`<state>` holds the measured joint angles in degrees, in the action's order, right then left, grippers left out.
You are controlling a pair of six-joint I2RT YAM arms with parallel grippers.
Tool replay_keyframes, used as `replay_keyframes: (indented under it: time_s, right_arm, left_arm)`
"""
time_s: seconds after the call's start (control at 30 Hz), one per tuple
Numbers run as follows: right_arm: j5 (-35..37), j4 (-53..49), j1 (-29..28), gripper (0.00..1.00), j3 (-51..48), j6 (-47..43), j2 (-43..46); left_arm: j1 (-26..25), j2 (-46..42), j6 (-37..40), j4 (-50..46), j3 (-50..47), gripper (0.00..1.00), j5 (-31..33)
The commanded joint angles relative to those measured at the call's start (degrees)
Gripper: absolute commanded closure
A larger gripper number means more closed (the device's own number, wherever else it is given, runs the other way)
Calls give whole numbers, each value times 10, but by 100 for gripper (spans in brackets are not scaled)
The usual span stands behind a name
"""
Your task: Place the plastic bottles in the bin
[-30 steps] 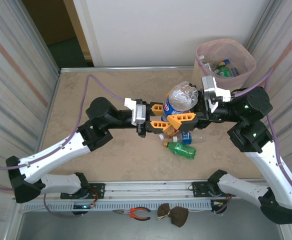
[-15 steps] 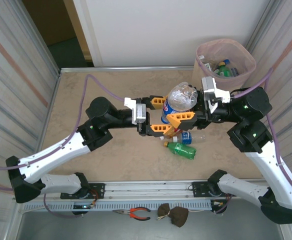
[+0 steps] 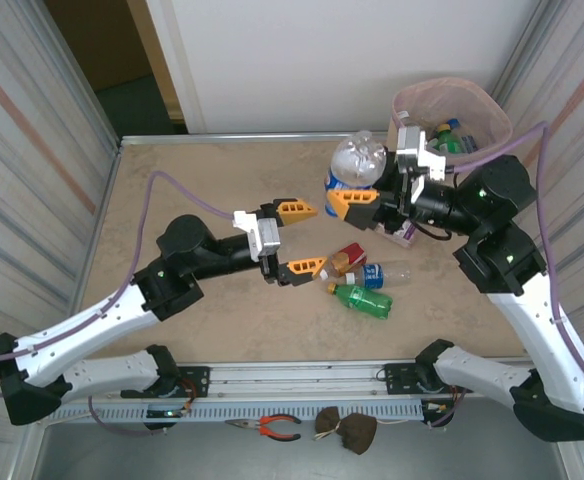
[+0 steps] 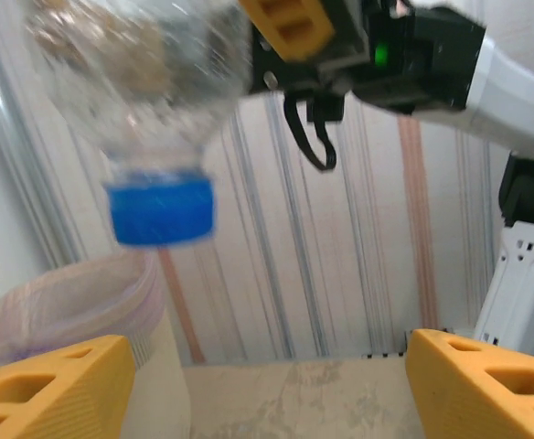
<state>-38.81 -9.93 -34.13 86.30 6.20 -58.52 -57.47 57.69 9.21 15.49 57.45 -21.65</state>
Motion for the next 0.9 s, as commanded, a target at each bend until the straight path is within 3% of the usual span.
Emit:
replay_keyframes:
  time_s: [0.0,0.5,0.87]
  right_arm:
    - [40,-43,42,54,41,-22,-21]
    - [76,-151,326,55,177,-42,-182]
    - [155,-269,439,57,329,-87,-366]
  left_arm:
    - [1,-24,4,-34,-18,22,55]
    - [1,-56,-19,-78,-42,22,83]
    - [2,-29,-26,-107,-25,22,70]
